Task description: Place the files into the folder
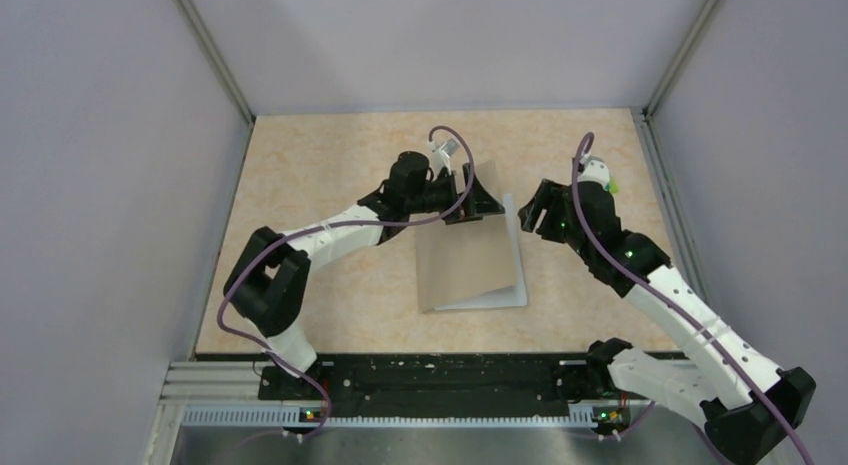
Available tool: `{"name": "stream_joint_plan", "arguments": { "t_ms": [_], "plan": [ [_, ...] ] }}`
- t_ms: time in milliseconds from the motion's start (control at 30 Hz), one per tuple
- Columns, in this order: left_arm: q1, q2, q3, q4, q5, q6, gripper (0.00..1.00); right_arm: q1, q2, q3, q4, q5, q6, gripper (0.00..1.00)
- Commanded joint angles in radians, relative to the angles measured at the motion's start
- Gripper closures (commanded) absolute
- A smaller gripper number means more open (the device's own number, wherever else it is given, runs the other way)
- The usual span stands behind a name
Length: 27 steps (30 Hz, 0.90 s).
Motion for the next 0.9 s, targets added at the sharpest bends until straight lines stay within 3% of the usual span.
{"name": "stream_joint_plan", "arguments": {
  "t_ms": [0,233,333,533,700,867],
  "plan": [
    [-0.007,0.068,0.04,0.072,0.0,0.004,0.01,-0.009,0.009,0.013,-0.01,0.015,-0.025,0.36],
    [-0.006,0.143,-0.016,0.048,-0.041,0.042,0.01,-0.009,0.081,-0.042,0.055,-0.02,-0.029,0.34],
    [-0.006,0.124,-0.038,-0.036,-0.088,0.098,0.01,-0.008,0.12,-0.069,0.086,-0.031,-0.037,0.33],
    [0.004,-0.015,-0.083,-0.287,-0.326,0.212,0.01,-0.009,0.222,-0.05,0.146,-0.066,-0.04,0.27],
    [0.017,-0.162,-0.072,-0.502,-0.507,0.291,0.01,-0.008,0.283,-0.013,0.165,-0.062,-0.045,0.1],
    [0.033,-0.308,-0.03,-0.715,-0.699,0.358,0.01,-0.008,0.327,-0.001,0.192,-0.065,-0.043,0.03]
  ]
}}
